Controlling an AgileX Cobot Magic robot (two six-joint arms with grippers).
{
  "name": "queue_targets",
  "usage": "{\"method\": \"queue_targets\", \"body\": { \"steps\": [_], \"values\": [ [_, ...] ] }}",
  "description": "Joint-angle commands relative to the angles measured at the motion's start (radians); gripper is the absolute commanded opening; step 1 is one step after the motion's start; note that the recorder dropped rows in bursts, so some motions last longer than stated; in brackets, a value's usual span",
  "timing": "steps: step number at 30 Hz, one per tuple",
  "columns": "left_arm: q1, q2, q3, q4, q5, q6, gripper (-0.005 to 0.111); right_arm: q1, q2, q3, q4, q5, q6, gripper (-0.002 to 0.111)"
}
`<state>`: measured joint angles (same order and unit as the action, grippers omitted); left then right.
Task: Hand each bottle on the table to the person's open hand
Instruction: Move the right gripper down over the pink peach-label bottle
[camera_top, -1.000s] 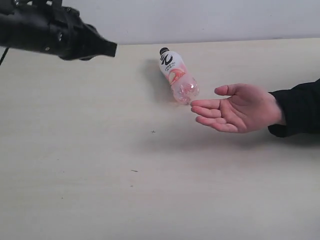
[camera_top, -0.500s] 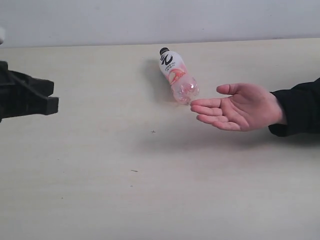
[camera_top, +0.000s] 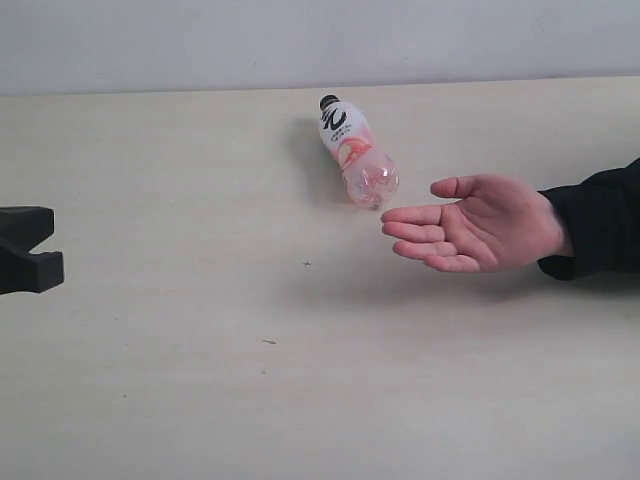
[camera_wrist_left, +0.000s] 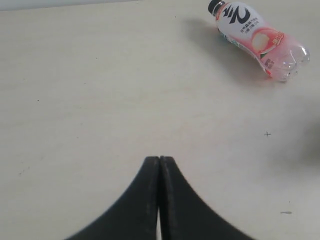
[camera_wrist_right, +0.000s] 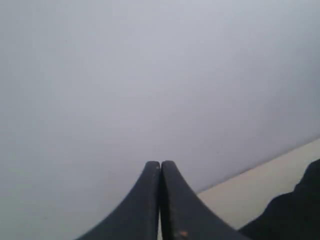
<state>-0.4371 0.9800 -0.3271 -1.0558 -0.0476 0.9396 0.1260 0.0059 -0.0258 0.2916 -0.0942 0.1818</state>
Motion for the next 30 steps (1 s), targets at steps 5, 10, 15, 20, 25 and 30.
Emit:
{"method": "queue_targets", "body": {
  "steps": [5,10,15,20,25,30],
  "values": [
    [-0.002,-0.007,0.005,-0.003,-0.01,-0.005,0.0,0.003,0.426,-0.485,-0.109,0.18,0.021,0.0],
    [-0.002,-0.007,0.005,-0.003,-0.01,-0.005,0.0,0.003,0.918,-0.906,-0.113,0.55,-0.05,0.0],
    [-0.002,-0.007,0.005,-0.003,-0.01,-0.005,0.0,0.003,1.365,-1.296,0.161,0.882,-0.38,0.001],
    [-0.002,-0.007,0.005,-0.003,-0.01,-0.005,0.0,0.115,1.713,-1.592,0.218,1.077,-0.468,0.004],
    [-0.002,-0.007,0.005,-0.003,-0.01,-0.005,0.0,0.259,1.964,-1.812,0.05,1.127,-0.403,0.013],
    [-0.002,-0.007,0.005,-0.003,-0.01,-0.005,0.0,0.316,2.161,-1.979,-0.004,1.141,-0.403,0.049]
  ]
}}
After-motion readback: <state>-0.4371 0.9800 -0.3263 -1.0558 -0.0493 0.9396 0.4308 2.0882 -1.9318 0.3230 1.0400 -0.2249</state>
